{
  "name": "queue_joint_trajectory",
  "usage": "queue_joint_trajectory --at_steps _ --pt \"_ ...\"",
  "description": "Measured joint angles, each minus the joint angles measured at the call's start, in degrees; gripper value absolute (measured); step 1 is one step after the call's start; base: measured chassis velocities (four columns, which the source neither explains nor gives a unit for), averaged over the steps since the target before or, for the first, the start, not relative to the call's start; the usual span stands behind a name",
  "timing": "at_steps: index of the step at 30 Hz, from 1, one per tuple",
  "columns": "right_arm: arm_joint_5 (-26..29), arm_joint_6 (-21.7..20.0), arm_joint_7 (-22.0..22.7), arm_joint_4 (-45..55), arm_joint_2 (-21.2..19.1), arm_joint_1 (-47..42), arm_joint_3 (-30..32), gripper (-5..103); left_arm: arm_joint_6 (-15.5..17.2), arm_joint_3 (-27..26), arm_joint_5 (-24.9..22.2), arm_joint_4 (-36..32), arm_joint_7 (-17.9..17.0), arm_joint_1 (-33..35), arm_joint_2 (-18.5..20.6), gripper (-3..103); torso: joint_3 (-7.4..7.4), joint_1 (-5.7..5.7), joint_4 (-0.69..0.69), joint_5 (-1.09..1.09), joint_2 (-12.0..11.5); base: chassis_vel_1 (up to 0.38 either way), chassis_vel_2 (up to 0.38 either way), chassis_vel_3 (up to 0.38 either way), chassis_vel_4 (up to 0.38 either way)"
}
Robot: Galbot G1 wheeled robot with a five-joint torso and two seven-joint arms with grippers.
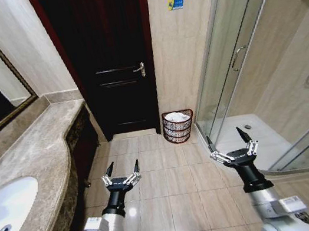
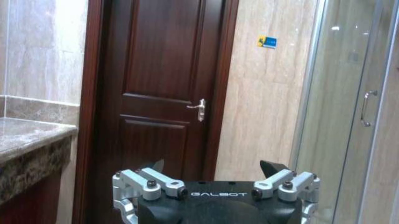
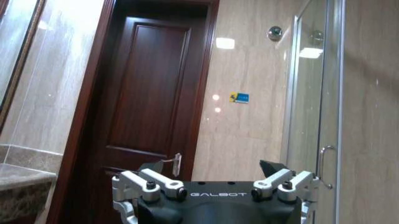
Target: Discard the used towel into the hamper.
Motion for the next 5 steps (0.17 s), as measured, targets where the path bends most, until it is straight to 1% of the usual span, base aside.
queue_joint_trajectory --at_steps 5 --pt "0.0 0.0 0.0 0.0 0.0 0.0 0.0 100 0.0 0.0 0.0 0.0 0.0 0.0 0.0 100 0.0 0.0 0.0 0.0 0.0 0.0 0.0 0.0 0.0"
